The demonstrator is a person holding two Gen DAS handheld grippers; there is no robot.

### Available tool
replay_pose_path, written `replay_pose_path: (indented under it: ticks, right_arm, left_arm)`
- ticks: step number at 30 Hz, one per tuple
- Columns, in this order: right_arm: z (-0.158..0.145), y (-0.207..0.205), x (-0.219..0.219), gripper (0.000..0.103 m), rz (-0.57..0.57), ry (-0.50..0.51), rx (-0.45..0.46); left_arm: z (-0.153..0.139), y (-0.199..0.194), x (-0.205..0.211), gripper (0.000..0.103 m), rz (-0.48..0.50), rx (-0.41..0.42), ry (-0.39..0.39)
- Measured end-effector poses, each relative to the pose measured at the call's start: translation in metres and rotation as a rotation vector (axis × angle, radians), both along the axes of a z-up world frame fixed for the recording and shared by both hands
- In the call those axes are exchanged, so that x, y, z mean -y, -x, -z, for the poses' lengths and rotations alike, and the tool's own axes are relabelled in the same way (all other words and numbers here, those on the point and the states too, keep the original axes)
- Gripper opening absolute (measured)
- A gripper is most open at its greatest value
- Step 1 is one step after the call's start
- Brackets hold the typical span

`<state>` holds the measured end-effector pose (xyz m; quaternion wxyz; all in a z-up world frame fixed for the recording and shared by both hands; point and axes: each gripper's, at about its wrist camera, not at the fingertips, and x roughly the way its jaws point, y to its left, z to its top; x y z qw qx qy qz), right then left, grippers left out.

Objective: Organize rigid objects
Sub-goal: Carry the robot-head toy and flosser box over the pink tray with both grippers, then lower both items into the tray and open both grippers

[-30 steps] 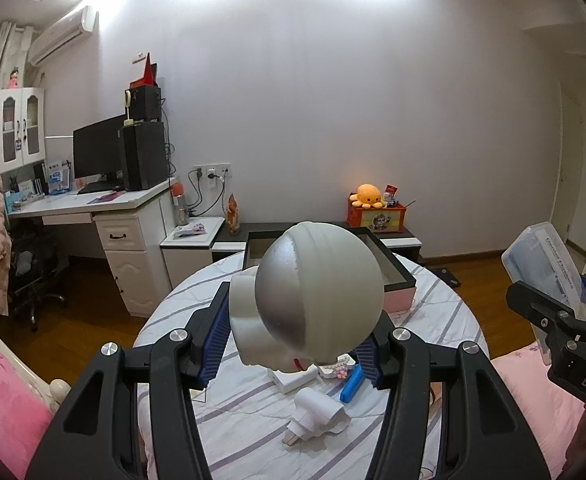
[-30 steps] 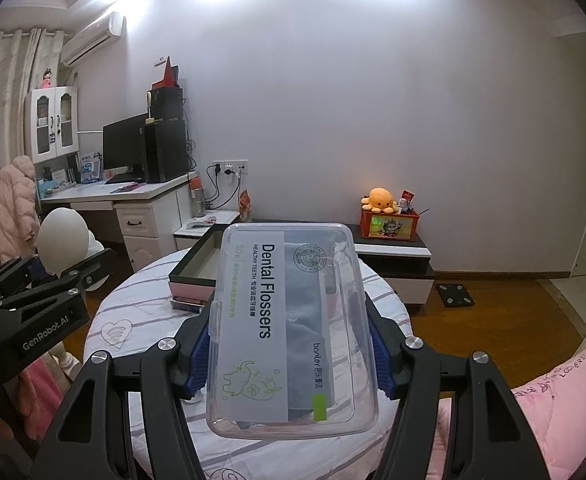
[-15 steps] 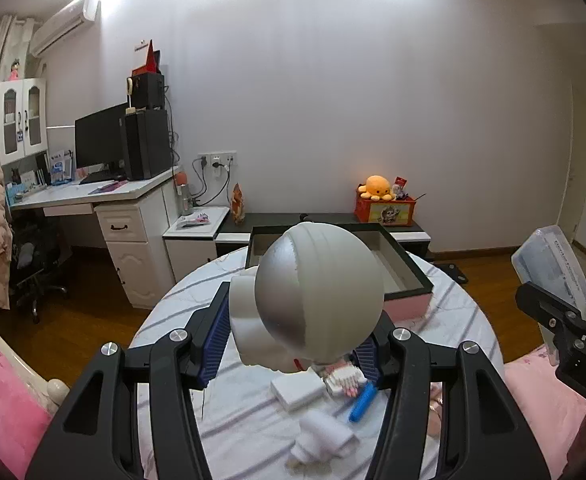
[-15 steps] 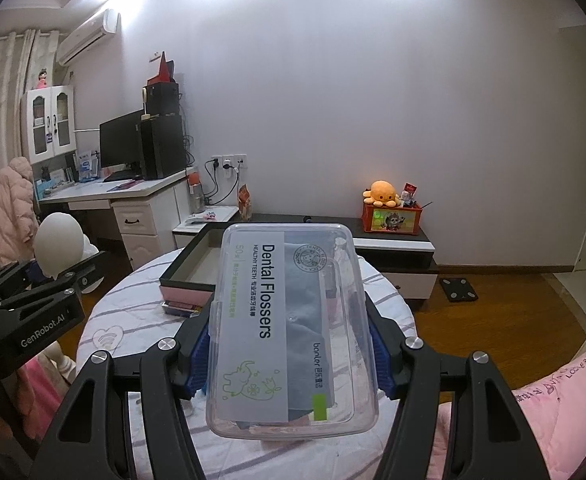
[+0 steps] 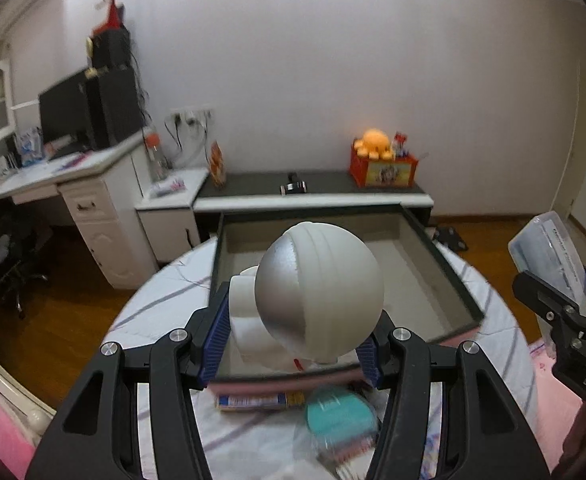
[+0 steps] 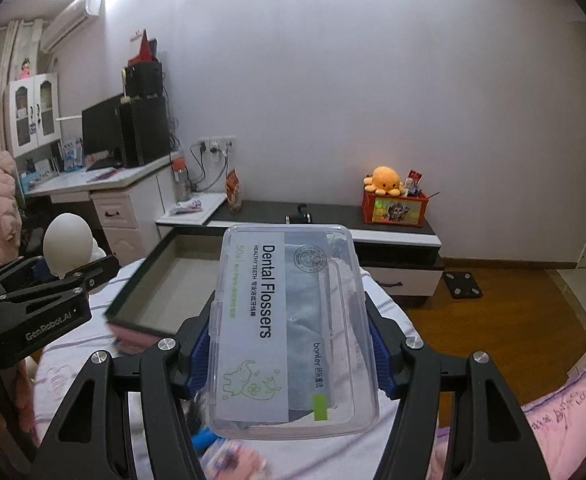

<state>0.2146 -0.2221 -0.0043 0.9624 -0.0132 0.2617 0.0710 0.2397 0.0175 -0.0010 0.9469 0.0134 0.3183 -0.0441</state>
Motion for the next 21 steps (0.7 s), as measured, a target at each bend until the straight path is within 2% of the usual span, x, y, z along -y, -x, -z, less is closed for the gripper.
replay_pose_path:
  ticks: [5, 8, 12, 16, 18, 20, 21]
  right_arm:
    - [0.028, -0.059, 0.001, 0.065, -0.011, 0.004, -0.095]
    - [0.046, -0.081, 0.003, 0.065, -0.002, -0.013, -0.144]
    - [0.064, -0.099, 0.004, 0.065, -0.01, -0.034, -0.2]
    - [0.069, -0.102, 0.0, 0.065, 0.003, 0.022, -0.203]
    - [0.069, -0.102, 0.0, 0.067, 0.004, 0.013, -0.194]
    - [0.07, -0.106, 0.0, 0.082, -0.008, -0.015, -0.205]
    - [0.071, -0.107, 0.0, 0.084, -0.009, -0.023, -0.216]
  left_arm:
    - [0.024, -0.053, 0.0, 0.056, -0.027, -0.092, -0.027]
    - [0.042, -0.076, 0.001, 0.056, -0.027, -0.164, -0.029]
    - [0.059, -0.087, 0.0, 0.056, -0.038, -0.22, -0.035]
    - [0.066, -0.088, 0.0, 0.056, -0.045, -0.246, -0.036]
    - [0.066, -0.089, 0.001, 0.066, -0.028, -0.242, -0.03]
    - [0.064, -0.086, 0.0, 0.101, -0.038, -0.231, -0.032]
    - [0.063, -0.084, -0.001, 0.103, -0.049, -0.211, -0.026]
